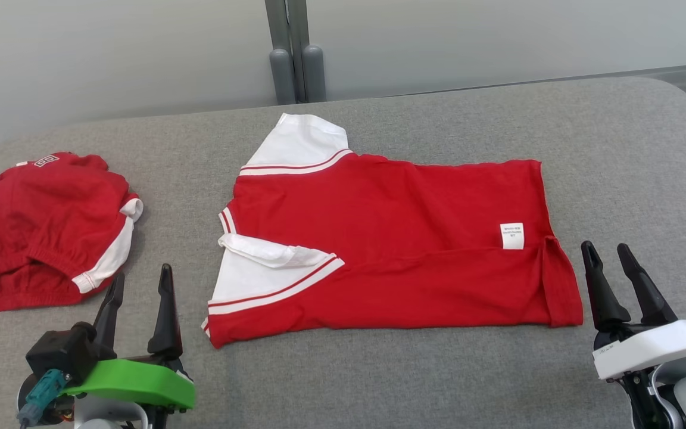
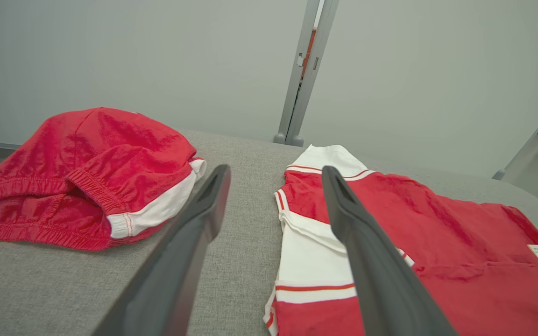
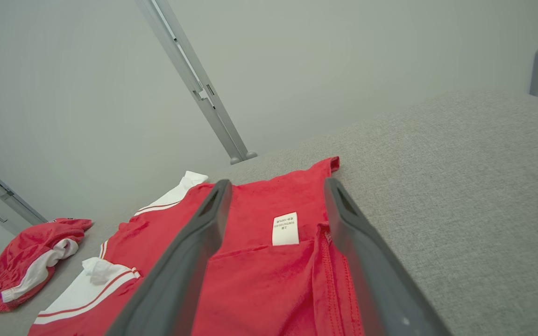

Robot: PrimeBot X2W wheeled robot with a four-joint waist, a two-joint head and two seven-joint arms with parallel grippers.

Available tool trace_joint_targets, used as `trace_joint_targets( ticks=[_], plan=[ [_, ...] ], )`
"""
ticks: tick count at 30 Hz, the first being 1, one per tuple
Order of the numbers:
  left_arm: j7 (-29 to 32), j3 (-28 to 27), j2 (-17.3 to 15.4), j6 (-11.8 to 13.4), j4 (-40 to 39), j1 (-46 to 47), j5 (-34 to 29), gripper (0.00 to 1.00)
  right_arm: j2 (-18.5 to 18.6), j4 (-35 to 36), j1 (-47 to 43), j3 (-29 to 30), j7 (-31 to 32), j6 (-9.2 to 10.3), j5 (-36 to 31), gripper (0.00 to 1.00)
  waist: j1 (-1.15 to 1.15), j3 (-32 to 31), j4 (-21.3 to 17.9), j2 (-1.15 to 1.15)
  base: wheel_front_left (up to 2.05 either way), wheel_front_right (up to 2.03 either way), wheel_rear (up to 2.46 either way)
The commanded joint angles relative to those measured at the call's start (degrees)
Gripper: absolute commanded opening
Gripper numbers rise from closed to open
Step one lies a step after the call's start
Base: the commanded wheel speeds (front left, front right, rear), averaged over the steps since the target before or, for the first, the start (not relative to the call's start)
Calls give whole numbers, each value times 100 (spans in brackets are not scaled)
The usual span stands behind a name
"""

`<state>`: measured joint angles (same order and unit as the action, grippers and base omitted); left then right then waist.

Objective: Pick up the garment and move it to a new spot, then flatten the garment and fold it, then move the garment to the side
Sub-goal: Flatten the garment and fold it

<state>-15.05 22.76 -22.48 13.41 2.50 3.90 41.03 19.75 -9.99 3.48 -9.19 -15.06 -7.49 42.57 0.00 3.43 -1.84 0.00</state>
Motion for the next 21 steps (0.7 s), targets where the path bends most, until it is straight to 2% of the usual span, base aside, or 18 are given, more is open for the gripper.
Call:
trace_joint_targets(
  ticks=[1,10,14,18,21],
  plan=[
    [-16,-41,50,-61,50,-71,-111,100,5,-22,22,-1,-14,0,-32,100,0,4,2,0,0,0,0],
    [-17,-272,276,-299,271,-69,-310,100,8,-122,78,-36,-15,0,-45,100,0,24,-13,0,0,0,0],
    [40,-214,272,-364,452,-50,-320,100,52,-220,152,-98,74,0,-105,100,0,49,-25,0,0,0,0],
    [454,-98,213,-362,659,89,-234,100,69,-440,251,-197,458,0,-137,100,0,115,-31,0,0,0,0],
    [1011,103,171,-401,788,179,-154,100,62,-665,388,-253,952,0,-149,100,0,187,-29,0,0,0,0]
  ],
)
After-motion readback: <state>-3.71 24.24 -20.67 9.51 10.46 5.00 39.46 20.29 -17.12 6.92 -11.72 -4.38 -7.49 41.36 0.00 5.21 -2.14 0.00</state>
